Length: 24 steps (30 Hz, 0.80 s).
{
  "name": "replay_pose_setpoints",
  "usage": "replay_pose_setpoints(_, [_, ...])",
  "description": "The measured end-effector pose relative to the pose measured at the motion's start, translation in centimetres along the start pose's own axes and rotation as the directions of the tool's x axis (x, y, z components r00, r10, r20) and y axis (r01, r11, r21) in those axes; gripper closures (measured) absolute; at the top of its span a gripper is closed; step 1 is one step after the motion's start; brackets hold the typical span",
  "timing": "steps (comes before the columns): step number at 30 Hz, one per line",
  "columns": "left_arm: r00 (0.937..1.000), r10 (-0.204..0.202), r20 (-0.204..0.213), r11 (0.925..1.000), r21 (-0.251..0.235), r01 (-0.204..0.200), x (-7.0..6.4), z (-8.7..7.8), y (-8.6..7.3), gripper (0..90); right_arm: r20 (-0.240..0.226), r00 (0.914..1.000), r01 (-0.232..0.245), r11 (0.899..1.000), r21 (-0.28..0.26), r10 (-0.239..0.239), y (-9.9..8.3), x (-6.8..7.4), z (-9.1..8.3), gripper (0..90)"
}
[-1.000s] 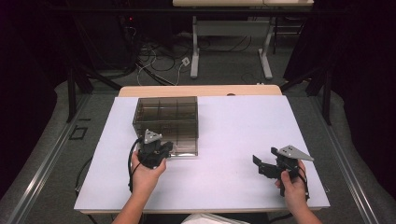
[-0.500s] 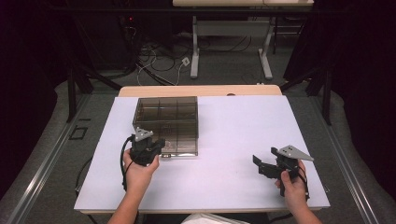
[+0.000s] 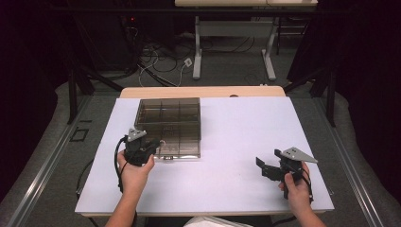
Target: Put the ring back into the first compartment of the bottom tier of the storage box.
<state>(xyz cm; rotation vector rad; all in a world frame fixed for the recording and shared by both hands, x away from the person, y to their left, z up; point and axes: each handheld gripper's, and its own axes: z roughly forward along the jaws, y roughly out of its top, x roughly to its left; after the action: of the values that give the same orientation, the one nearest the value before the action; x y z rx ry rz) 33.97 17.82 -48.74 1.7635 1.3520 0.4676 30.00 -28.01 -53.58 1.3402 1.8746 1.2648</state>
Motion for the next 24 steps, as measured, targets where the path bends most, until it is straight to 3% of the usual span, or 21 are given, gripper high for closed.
replay_pose_setpoints(24, [0.9975, -0.056, -0.042, 0.9983, -0.016, 0.056, 2.0, -0.1, -0.2, 86.9, 0.0, 1.0, 0.002, 1.0, 0.001, -0.002, 0.0, 0.0, 0.0, 15.6])
